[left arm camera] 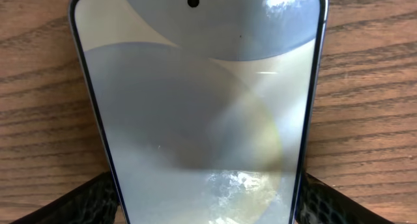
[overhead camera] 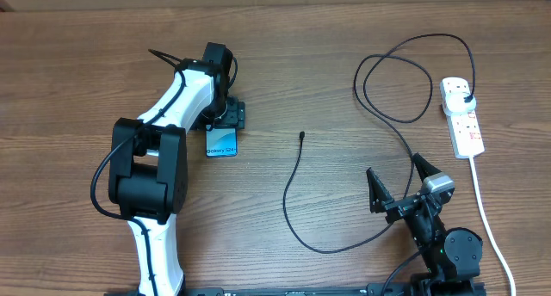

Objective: Plug charger to phone and switch on socket
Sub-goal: 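Lift the phone and rotate it upright, bottom edge toward the cable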

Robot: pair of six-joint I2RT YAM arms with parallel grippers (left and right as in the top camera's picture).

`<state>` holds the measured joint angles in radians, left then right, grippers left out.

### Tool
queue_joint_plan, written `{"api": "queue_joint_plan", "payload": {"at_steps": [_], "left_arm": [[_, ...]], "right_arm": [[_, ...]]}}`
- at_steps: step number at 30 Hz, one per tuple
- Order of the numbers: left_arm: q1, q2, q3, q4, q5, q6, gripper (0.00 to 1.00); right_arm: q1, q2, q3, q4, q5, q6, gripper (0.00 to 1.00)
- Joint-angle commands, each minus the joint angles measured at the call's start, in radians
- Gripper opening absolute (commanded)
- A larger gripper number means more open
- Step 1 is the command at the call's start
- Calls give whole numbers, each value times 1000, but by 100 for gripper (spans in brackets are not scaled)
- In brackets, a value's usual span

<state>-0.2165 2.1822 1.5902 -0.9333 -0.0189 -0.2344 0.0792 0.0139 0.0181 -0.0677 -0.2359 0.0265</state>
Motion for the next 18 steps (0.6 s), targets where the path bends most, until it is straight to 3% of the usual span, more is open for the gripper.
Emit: {"api": "queue_joint_plan", "payload": {"at_steps": [1,10,18], "left_arm": [[-7,89,-70,-15,97,-21,83],[-6,89,-63,-16,97,-21,78],[-6,89,87,-153,98,-21,74]], "right_arm": [[-2,-9,-10,6,0,7,100],[-2,-9,-10,7,0,7,100],[-2,-9,-10,6,0,7,100]]}}
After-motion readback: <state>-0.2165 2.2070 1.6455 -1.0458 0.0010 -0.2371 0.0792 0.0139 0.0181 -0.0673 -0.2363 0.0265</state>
